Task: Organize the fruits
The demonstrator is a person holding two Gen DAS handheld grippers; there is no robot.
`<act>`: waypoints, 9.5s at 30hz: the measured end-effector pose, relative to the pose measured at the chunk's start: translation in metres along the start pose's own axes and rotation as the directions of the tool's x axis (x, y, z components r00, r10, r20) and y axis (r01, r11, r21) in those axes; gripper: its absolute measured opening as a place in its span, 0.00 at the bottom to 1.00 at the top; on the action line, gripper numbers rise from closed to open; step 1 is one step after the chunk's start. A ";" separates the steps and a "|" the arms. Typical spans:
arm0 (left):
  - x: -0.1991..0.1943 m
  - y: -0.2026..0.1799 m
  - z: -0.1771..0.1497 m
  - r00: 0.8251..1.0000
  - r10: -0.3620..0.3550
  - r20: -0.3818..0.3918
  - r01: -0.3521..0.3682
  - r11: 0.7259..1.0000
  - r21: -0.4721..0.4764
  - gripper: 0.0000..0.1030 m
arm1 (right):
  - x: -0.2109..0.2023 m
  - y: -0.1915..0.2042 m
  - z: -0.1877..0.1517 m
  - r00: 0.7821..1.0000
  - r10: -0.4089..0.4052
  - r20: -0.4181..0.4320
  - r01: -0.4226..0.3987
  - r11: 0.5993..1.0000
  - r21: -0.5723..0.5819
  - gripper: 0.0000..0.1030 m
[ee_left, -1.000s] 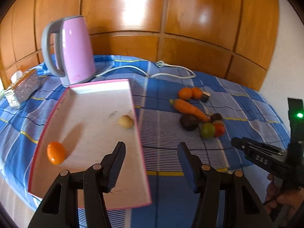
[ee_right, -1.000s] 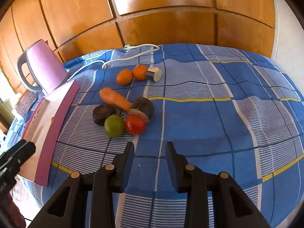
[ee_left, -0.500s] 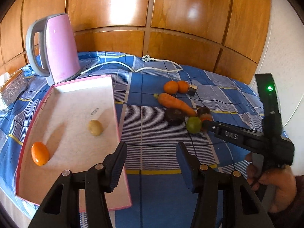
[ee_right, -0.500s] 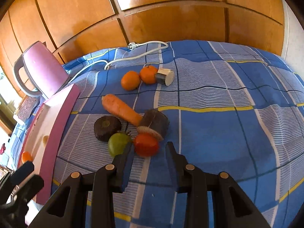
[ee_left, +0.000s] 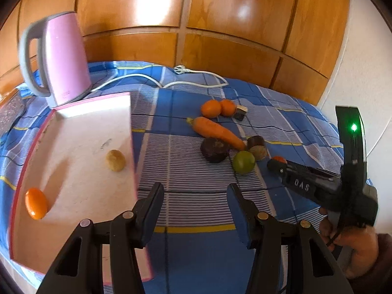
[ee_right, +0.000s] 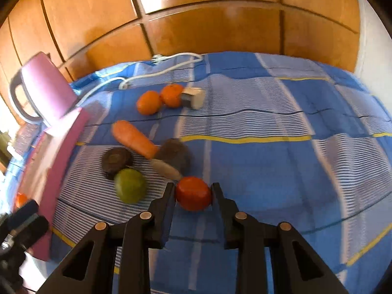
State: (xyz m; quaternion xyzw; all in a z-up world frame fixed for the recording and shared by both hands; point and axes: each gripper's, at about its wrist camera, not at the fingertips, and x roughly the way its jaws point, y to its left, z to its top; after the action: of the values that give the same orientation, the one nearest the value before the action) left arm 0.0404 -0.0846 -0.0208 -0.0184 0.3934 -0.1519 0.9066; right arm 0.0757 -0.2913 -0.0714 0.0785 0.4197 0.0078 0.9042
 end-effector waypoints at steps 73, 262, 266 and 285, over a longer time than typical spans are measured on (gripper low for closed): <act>0.039 -0.044 0.003 0.995 0.092 0.047 -0.096 0.992 0.084 0.30 | -0.001 -0.029 -0.012 0.995 -0.007 0.096 0.007 1.000 -0.001 0.33; 0.117 -0.033 0.048 0.995 0.037 -0.088 -0.034 0.999 0.033 0.42 | 0.032 -0.013 0.027 1.000 0.000 -0.006 -0.001 0.999 -0.039 0.42; 0.106 -0.034 0.037 0.996 0.028 -0.083 -0.025 0.999 0.036 0.42 | 0.034 -0.012 0.027 1.000 -0.008 -0.009 0.008 0.999 -0.046 0.42; 0.088 -0.043 0.011 0.999 0.041 -0.033 -0.038 0.997 0.073 0.42 | 0.032 -0.014 0.026 1.000 0.001 0.007 0.000 0.999 -0.032 0.41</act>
State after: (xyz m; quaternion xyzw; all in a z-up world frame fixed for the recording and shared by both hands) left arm 0.0939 -0.1520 -0.0687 0.0248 0.4035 -0.1483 0.9026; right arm 0.1154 -0.3061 -0.0815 0.0644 0.4165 0.0143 0.9067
